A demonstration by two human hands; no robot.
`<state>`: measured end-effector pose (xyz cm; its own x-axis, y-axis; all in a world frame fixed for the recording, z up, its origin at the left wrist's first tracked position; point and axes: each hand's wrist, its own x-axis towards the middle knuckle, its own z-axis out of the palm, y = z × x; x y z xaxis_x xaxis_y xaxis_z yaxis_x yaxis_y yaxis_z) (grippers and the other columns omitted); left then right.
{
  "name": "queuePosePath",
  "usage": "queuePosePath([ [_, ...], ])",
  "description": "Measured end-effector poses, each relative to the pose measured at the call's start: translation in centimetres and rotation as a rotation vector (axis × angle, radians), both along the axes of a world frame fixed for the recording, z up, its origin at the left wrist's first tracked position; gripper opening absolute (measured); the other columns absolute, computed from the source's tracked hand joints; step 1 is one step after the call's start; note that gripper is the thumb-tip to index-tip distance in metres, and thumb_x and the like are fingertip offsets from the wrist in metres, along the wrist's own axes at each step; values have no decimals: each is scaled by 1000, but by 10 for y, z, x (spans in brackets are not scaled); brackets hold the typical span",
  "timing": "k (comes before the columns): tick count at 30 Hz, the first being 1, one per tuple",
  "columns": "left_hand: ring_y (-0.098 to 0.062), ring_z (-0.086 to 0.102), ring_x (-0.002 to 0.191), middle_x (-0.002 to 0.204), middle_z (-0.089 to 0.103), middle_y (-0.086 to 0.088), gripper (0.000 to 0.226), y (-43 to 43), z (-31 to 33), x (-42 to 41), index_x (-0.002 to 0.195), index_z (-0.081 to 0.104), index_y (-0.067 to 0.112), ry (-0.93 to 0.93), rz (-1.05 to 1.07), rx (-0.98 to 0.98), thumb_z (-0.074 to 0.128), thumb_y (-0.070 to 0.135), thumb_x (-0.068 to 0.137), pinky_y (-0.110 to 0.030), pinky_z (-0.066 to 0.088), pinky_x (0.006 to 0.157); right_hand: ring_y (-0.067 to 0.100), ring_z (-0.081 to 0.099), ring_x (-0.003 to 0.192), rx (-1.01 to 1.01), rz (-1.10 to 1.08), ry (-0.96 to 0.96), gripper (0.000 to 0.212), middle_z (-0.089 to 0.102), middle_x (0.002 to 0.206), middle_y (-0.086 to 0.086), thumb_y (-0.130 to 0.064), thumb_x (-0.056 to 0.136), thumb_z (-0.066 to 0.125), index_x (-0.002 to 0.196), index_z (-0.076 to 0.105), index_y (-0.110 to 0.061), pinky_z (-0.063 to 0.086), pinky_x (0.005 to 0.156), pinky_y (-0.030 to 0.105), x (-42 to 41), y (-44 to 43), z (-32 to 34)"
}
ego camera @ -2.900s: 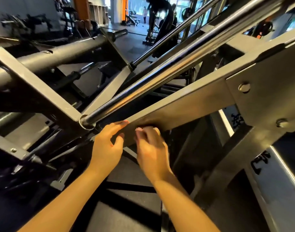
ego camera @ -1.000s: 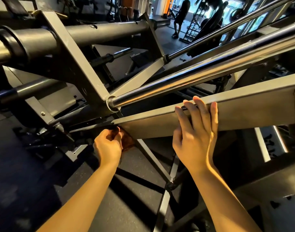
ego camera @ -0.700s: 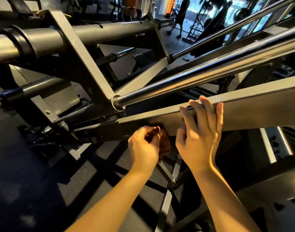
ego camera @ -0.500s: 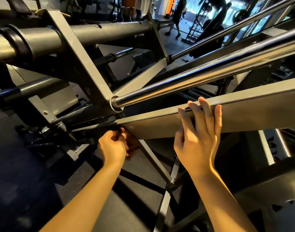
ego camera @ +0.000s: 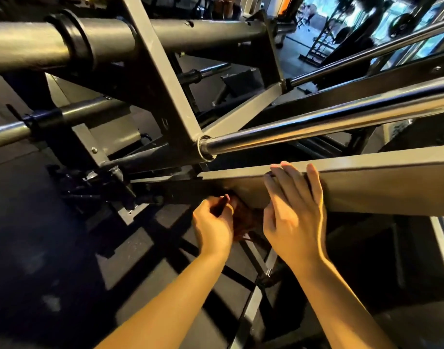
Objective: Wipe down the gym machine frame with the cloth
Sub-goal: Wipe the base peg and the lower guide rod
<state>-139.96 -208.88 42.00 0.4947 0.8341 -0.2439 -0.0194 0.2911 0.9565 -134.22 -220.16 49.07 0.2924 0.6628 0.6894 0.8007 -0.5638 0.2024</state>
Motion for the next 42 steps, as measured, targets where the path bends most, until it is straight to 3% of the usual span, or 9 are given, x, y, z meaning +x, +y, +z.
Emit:
queuePosePath([
  [7,-23,65,102,107,67,-2,10,97,-41,-5,105,65,22,275,207,-173,69,18,96,-36,57,88,35,51,133,40,-82,-28,36,65,128,16,-8,85,63,120,71,-5,16,126,53,-5,15,-8],
  [11,-21,68,88,92,67,-5,8,46,-14,-5,100,63,1,-24,119,-317,56,3,100,-10,52,60,35,50,132,64,-99,-22,37,65,126,17,-6,83,63,120,71,-6,15,126,53,-4,21,-12],
  [16,-18,72,79,90,65,-11,20,15,12,-4,84,65,6,-368,106,-673,49,13,94,-31,61,76,37,52,131,21,-127,-35,38,65,126,17,-9,84,59,121,71,-6,12,126,52,-3,18,-11],
  [20,-20,61,104,117,63,-10,18,73,-13,-4,117,64,14,45,299,-586,59,9,101,-29,45,83,37,52,130,31,-138,-9,38,65,124,16,-9,83,64,120,71,-7,14,126,54,-3,22,-11],
  [23,-21,58,111,121,62,-7,23,89,-17,2,121,63,16,-73,400,-696,64,9,99,-23,43,85,36,51,130,30,-146,-1,39,65,124,16,-9,81,65,120,71,-7,10,126,53,-6,25,-11],
  [30,-23,73,89,94,70,-12,19,25,8,-9,93,66,7,-332,133,-756,48,10,98,-33,62,82,35,49,132,43,-135,-3,41,66,125,16,-6,79,66,120,72,-7,10,126,53,-6,26,-15],
  [34,-21,63,95,104,62,-2,11,71,-7,-4,110,62,18,72,218,-517,58,11,102,-22,48,73,34,50,131,35,-133,3,39,65,125,16,-8,81,65,120,72,-7,11,126,53,-6,27,-14],
  [37,-20,62,108,115,63,-3,20,97,-24,-2,118,65,19,99,286,-468,66,13,98,-29,47,86,35,51,132,42,-140,30,38,65,125,16,-12,84,60,120,71,-7,12,126,54,-9,27,-13],
  [42,-22,73,94,93,74,-9,21,33,-3,-9,104,71,8,-34,22,-398,51,13,101,-21,55,72,32,50,138,-54,-2,131,39,63,135,15,-15,88,52,122,69,-4,21,125,54,-19,38,-24],
])
